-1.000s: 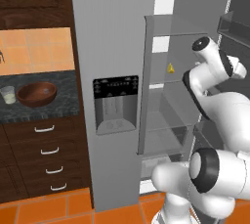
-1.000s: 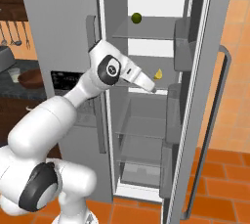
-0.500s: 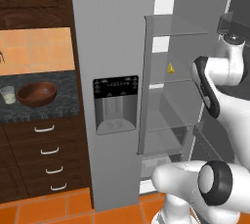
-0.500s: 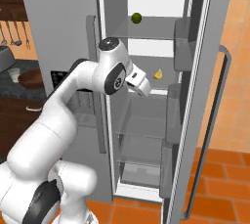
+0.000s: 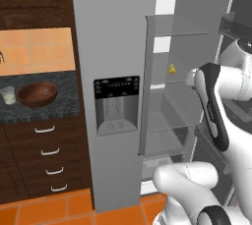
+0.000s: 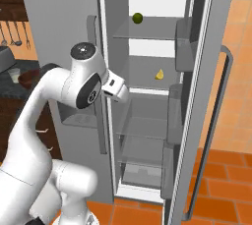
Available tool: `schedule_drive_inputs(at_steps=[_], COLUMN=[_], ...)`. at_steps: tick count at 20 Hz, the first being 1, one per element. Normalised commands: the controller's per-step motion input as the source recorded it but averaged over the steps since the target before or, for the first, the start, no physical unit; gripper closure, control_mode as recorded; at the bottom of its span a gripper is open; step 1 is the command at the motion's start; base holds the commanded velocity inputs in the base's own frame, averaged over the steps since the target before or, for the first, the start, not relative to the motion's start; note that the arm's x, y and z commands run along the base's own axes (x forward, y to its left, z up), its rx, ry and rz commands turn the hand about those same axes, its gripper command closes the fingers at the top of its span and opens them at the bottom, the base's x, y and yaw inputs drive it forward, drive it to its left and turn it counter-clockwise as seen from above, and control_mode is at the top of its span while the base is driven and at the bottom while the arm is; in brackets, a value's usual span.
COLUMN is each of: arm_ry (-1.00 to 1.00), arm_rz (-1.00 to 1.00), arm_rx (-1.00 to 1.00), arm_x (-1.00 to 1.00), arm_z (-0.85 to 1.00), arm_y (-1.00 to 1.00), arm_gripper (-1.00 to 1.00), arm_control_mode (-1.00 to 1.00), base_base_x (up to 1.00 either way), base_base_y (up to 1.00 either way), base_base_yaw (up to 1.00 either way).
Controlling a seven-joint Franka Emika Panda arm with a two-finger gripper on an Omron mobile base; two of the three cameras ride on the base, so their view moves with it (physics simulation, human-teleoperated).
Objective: Grab a lemon wedge from the fridge and one ice cube from the ice bowl, and put them in the glass of lemonade.
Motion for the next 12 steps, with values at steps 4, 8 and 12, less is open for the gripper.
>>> schedule_drive_inputs(at_steps=[4, 8, 12], arm_ry=[0.05, 0.08, 0.0], arm_rz=[0.0, 0.0, 0.0], arm_rx=[-0.06, -0.02, 0.0], arm_x=[-0.8, -0.67, -0.61], arm_z=[0.07, 0.0, 0.0], arm_y=[0.67, 0.53, 0.2], arm_gripper=[-1.0, -1.0, -1.0], arm_control_mode=[-1.0, -1.0, -1.0], base_base_x=[0.0, 0.0, 0.0], base_base_y=[0.0, 0.0, 0.0], base_base_yaw=[0.0, 0.0, 0.0])
